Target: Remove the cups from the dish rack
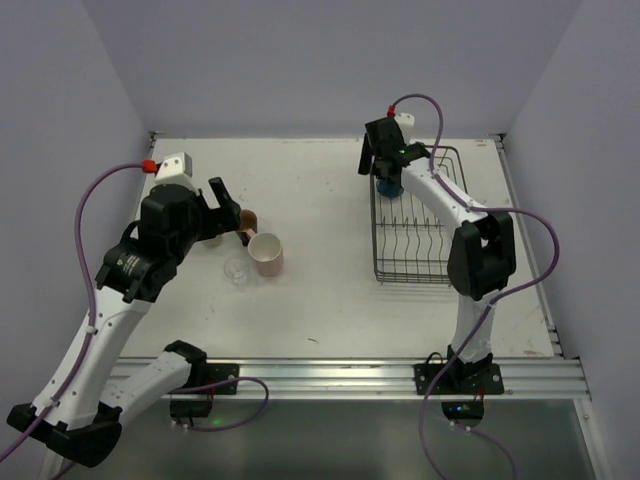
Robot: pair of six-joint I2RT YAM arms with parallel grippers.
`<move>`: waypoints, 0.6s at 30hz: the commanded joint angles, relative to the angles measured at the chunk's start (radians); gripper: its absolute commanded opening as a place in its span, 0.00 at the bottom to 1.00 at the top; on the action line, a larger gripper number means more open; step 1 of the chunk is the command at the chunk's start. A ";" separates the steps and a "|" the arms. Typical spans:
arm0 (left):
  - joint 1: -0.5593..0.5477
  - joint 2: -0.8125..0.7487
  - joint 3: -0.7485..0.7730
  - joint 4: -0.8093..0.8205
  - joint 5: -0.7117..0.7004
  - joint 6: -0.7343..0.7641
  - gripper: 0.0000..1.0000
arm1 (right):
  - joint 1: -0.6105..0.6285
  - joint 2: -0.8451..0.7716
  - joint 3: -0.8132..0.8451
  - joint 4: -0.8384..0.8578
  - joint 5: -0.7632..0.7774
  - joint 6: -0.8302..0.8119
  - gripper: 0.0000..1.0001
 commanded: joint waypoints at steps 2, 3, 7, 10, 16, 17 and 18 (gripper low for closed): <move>0.006 0.008 -0.020 0.070 0.037 0.031 0.99 | -0.016 0.024 0.021 0.038 0.113 0.187 0.99; 0.006 0.010 -0.028 0.080 0.040 0.031 0.99 | -0.016 0.033 0.041 0.016 0.127 0.210 0.99; 0.006 0.025 -0.036 0.089 0.047 0.037 0.99 | -0.017 0.079 0.087 -0.026 0.159 0.291 0.99; 0.006 0.028 -0.036 0.093 0.046 0.043 0.99 | -0.022 0.102 0.103 -0.029 0.152 0.327 0.99; 0.006 0.023 -0.028 0.093 0.049 0.057 0.99 | -0.028 0.160 0.155 -0.043 0.188 0.347 0.99; 0.006 0.022 -0.028 0.092 0.046 0.059 0.99 | -0.029 0.171 0.164 -0.044 0.191 0.348 0.99; 0.006 0.023 -0.028 0.093 0.046 0.062 0.99 | -0.031 0.174 0.169 -0.044 0.201 0.350 0.99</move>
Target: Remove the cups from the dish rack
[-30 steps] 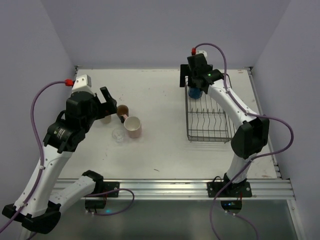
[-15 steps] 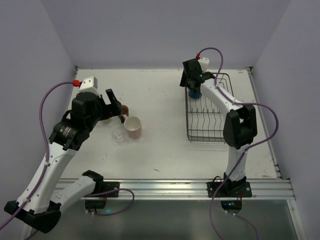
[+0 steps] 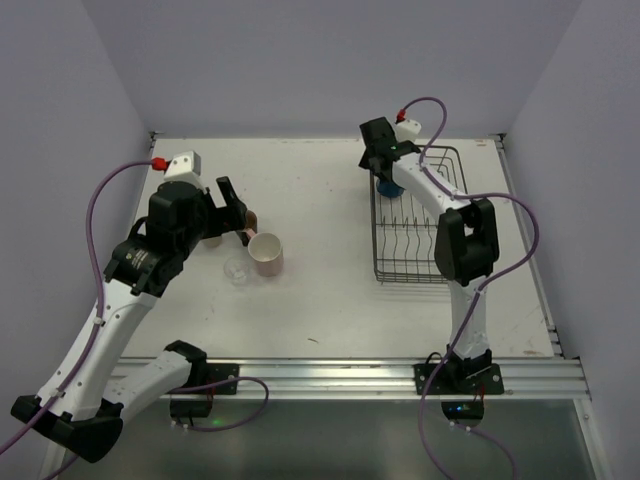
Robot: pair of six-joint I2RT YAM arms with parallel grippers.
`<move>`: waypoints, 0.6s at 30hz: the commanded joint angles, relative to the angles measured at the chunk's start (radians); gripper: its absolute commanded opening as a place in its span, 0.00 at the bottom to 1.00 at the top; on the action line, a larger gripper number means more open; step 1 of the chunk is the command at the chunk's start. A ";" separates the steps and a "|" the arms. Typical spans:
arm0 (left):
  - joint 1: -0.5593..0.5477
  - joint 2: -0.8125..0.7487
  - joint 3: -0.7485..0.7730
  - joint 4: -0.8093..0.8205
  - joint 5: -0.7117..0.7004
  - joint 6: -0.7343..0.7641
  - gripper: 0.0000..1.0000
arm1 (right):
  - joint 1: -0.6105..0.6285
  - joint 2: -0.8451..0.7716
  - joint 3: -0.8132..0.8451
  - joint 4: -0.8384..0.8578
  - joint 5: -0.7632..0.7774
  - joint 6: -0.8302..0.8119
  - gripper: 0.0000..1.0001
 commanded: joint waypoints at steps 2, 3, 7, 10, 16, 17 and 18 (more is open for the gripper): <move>0.006 -0.008 0.002 0.039 0.013 0.045 0.99 | -0.014 0.022 0.062 -0.002 0.085 0.066 0.99; 0.006 -0.005 0.004 0.039 0.013 0.050 0.99 | -0.016 0.023 0.063 -0.002 0.090 0.066 0.99; 0.006 0.000 -0.001 0.041 0.013 0.056 0.99 | -0.020 0.026 0.071 -0.004 0.115 0.075 0.99; 0.006 0.001 -0.004 0.045 0.011 0.062 0.99 | -0.028 0.029 0.080 -0.004 0.115 0.076 0.99; 0.006 0.009 -0.006 0.052 0.011 0.071 0.99 | -0.042 0.059 0.122 -0.016 0.113 0.066 0.99; 0.006 0.009 -0.006 0.053 0.010 0.074 0.99 | -0.043 0.060 0.123 -0.017 0.112 0.066 0.99; 0.006 0.010 -0.006 0.055 0.010 0.074 0.99 | -0.043 0.063 0.125 -0.017 0.112 0.066 0.99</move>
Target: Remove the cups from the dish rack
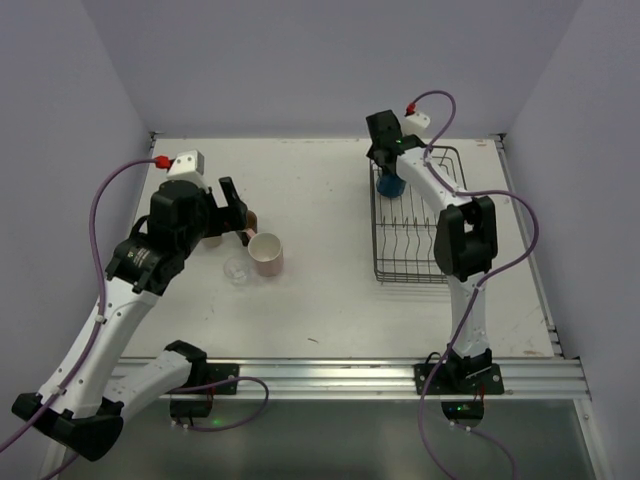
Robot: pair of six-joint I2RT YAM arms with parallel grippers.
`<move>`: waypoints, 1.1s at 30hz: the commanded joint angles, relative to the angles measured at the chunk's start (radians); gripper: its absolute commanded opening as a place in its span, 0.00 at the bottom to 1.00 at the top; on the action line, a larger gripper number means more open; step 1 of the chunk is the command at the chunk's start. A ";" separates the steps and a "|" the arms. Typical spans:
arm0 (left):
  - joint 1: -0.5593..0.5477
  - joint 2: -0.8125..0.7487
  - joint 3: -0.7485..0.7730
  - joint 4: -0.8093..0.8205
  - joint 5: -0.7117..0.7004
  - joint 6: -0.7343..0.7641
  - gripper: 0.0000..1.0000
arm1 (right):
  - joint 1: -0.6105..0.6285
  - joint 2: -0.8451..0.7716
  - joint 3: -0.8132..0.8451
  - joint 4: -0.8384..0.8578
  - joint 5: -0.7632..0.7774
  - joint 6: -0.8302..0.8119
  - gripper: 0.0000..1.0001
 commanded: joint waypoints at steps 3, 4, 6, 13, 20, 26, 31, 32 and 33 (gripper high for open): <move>0.006 0.007 -0.004 0.050 0.009 0.038 0.99 | -0.011 0.027 0.038 -0.010 0.053 0.039 0.99; 0.006 0.007 -0.004 0.050 0.009 0.040 0.99 | -0.014 0.031 0.039 -0.010 0.053 0.039 0.99; 0.006 0.008 -0.005 0.050 0.009 0.041 0.99 | -0.017 0.039 0.039 -0.010 0.044 0.039 0.99; 0.006 0.011 -0.013 0.056 0.011 0.044 0.99 | -0.020 0.066 0.047 -0.010 0.021 0.045 0.99; 0.006 0.008 -0.019 0.055 0.009 0.051 0.99 | -0.021 0.091 0.073 -0.011 0.004 0.039 0.99; 0.006 0.007 -0.024 0.059 0.009 0.052 0.99 | -0.027 0.094 0.078 -0.011 -0.011 0.037 0.99; 0.006 0.002 -0.027 0.056 0.006 0.058 0.99 | -0.030 0.105 0.096 -0.011 -0.017 0.025 0.91; 0.006 0.002 -0.028 0.058 0.005 0.058 0.99 | -0.030 0.108 0.101 -0.011 -0.020 0.022 0.90; 0.006 0.002 -0.028 0.059 0.005 0.060 0.99 | -0.030 0.109 0.105 -0.011 -0.022 0.014 0.88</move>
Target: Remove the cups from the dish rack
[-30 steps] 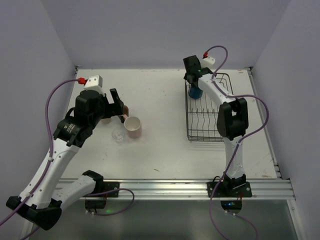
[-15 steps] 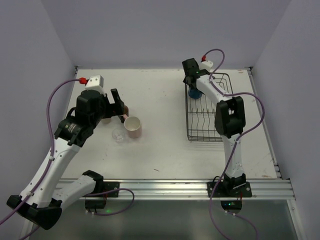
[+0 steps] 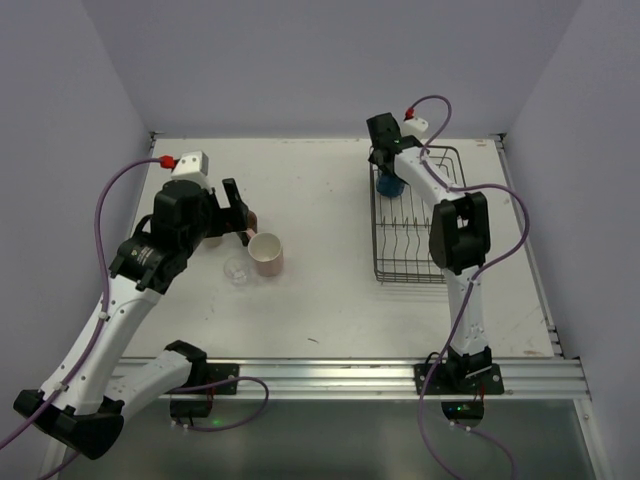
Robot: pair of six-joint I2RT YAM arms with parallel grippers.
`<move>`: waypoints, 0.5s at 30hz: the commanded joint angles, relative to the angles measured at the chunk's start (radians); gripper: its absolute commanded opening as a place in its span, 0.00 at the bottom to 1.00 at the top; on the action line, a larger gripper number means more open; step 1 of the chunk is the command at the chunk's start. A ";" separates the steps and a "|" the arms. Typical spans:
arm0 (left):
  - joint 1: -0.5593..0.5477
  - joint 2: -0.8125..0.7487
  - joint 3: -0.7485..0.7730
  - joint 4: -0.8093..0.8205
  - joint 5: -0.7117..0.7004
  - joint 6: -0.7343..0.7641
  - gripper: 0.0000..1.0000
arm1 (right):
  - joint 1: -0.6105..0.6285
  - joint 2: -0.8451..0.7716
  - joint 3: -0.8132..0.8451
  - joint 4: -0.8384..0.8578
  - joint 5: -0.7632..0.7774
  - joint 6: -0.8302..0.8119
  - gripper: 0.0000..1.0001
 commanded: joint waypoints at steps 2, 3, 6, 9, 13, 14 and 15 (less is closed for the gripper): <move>0.006 -0.009 -0.015 0.043 0.003 0.032 0.99 | -0.006 0.024 0.056 0.008 0.001 0.006 0.84; 0.006 -0.009 -0.015 0.043 0.003 0.032 0.99 | -0.007 0.024 0.056 0.008 0.000 0.004 0.82; 0.006 -0.009 -0.016 0.045 0.005 0.033 0.99 | -0.006 0.029 0.064 0.008 -0.005 -0.003 0.74; 0.006 -0.009 -0.018 0.048 0.008 0.035 0.99 | -0.007 0.032 0.067 0.008 -0.011 -0.006 0.37; 0.006 -0.006 -0.024 0.049 0.009 0.035 0.99 | -0.007 0.018 0.049 0.008 -0.008 0.003 0.00; 0.006 -0.006 -0.027 0.049 0.011 0.035 0.99 | -0.007 0.015 0.035 0.008 -0.009 0.003 0.00; 0.006 -0.006 -0.027 0.049 0.015 0.035 0.99 | -0.007 0.001 0.026 0.008 -0.008 0.004 0.00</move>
